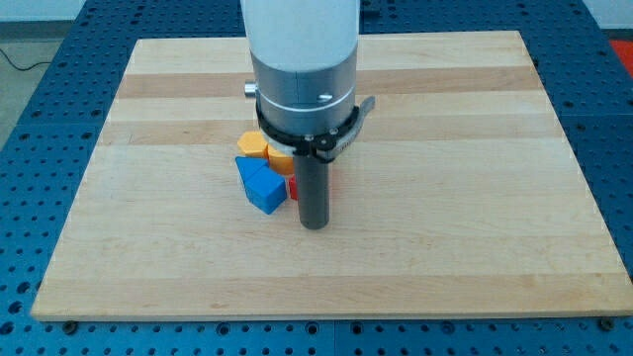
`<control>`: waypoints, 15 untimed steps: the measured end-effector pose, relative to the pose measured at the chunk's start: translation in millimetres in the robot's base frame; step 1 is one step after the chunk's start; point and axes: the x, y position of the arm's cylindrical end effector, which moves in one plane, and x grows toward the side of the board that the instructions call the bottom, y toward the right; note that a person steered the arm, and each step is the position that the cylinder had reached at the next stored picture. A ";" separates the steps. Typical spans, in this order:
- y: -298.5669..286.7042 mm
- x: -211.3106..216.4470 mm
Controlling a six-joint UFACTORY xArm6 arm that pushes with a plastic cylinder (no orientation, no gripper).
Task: Place the green blocks into group of blocks
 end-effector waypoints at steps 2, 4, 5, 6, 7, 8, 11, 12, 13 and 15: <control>-21.0 -17.5; -26.7 -20.1; -26.7 -6.3; -26.7 -5.8; -26.7 -5.7; 24.6 -8.4; 96.8 -118.4; 78.5 -122.4; 47.6 -122.4; 6.2 -122.7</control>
